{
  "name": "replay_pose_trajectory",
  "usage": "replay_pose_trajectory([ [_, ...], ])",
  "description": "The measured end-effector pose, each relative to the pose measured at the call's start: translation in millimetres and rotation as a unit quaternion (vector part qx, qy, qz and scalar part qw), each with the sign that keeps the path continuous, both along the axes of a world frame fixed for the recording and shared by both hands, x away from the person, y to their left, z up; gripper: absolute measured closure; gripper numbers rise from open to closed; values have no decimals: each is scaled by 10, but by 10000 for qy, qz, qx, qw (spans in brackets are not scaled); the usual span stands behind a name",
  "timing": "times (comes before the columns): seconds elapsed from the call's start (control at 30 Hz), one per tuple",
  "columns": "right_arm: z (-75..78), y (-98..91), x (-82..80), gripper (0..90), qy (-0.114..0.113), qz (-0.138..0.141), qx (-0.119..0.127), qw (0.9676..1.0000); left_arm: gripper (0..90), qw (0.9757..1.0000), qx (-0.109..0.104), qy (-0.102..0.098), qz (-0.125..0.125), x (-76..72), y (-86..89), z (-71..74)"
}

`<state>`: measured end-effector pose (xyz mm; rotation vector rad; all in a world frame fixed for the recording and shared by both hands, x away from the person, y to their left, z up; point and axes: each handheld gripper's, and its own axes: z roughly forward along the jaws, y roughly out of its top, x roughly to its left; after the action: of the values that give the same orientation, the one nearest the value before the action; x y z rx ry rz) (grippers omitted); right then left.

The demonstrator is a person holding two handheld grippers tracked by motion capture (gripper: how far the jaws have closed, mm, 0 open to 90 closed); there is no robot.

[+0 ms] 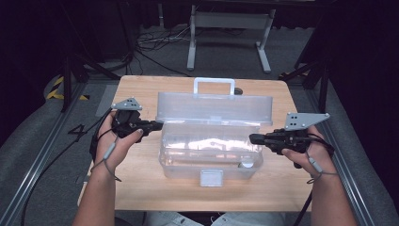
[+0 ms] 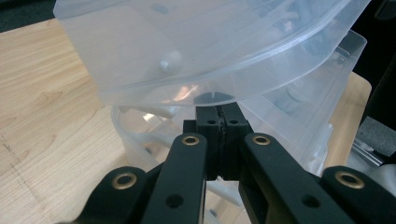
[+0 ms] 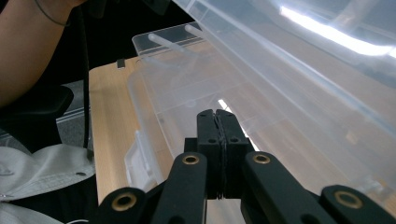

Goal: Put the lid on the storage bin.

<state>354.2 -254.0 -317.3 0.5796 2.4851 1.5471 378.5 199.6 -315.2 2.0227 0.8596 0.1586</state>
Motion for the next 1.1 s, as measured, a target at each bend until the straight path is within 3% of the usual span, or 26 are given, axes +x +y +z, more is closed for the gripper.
replay_pose_trajectory([
  [0.47,5,-226,53,896,231,-428,149,9987,894,9998,158,77,-60,-29,2,-13],
  [0.73,3,-252,53,898,284,-451,107,9985,882,9997,187,144,-67,-54,22,-13],
  [1.1,4,-253,22,895,488,-384,-128,9980,878,9989,404,181,-161,-107,19,-12],
])
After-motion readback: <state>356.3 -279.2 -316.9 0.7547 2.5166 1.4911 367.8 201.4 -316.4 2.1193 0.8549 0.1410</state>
